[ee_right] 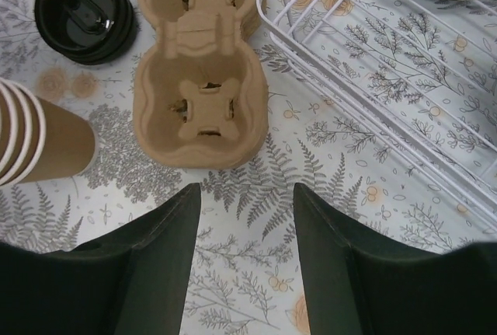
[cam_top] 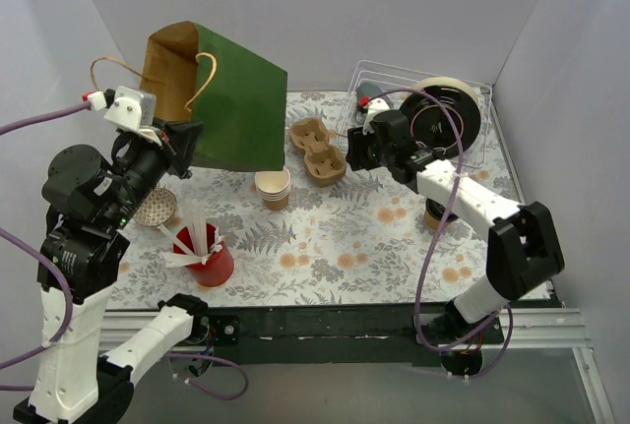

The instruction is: Pack the takeout coffee

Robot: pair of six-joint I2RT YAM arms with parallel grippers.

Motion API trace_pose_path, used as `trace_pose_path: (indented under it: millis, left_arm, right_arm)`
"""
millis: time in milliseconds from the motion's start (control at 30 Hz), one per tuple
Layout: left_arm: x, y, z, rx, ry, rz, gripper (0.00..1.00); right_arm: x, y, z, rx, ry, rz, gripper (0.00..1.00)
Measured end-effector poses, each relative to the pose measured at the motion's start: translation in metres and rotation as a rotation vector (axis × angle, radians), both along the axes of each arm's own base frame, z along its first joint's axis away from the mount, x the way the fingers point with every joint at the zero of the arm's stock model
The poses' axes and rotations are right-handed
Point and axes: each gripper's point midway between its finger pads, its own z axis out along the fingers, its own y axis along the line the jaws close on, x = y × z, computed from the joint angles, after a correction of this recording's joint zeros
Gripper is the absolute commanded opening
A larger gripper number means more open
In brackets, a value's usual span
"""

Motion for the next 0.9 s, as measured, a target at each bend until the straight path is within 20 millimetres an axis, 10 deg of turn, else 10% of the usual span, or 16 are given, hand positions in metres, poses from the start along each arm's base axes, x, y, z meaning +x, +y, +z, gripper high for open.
trace_pose_path:
  millis: [667,900]
  left_arm:
    - [0.056,0.070,-0.072,-0.014,0.093,0.499,0.00]
    - [0.072,0.070,-0.112,0.025,0.154,0.532,0.00]
  right_arm:
    - [0.061,0.035,-0.074,-0.137,0.083,0.065,0.49]
    - [0.062,0.038,-0.091,-0.162,0.108,0.081,0.28]
